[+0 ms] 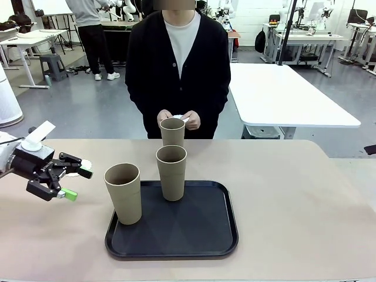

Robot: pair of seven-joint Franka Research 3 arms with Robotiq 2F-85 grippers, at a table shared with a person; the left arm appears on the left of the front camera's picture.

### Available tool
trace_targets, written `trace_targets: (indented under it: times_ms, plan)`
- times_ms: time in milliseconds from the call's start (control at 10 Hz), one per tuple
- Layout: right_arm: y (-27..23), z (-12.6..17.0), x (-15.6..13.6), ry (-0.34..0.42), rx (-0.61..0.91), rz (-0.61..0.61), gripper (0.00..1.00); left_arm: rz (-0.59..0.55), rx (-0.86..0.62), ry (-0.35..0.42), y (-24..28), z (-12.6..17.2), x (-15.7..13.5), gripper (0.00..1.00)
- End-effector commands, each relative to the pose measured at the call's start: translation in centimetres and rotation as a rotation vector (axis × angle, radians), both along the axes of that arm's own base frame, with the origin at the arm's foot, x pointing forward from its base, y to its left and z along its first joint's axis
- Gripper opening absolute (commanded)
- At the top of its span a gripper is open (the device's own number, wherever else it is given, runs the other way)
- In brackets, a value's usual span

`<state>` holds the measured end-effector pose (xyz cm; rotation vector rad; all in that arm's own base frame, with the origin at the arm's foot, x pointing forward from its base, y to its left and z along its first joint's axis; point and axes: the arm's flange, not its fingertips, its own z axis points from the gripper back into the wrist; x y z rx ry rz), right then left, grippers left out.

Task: Place coasters on the table and set cups on them.
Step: Take one Reusable plastic cup from the Flat Tray and place it on a coaster set by the human.

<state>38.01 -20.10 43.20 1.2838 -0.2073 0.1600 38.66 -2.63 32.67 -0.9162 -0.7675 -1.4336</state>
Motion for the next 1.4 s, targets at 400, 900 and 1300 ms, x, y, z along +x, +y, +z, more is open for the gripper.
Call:
trace_targets:
  times_ms: [400, 900, 1300]
  plan:
    - [-0.2, 0.2, 0.1, 0.000, 0.005, 0.007, 1.00, 0.052, -0.078, 0.005, -0.4, -3.0, 0.8, 1.00]
    - [-0.2, 0.2, 0.1, 0.000, 0.005, 0.007, 1.00, -0.011, -0.257, -0.006, -1.5, -5.0, 0.7, 1.00]
    - [-0.2, 0.2, 0.1, 0.000, 0.005, 0.007, 1.00, -0.015, -0.274, -0.001, -2.6, -6.1, 0.6, 1.00]
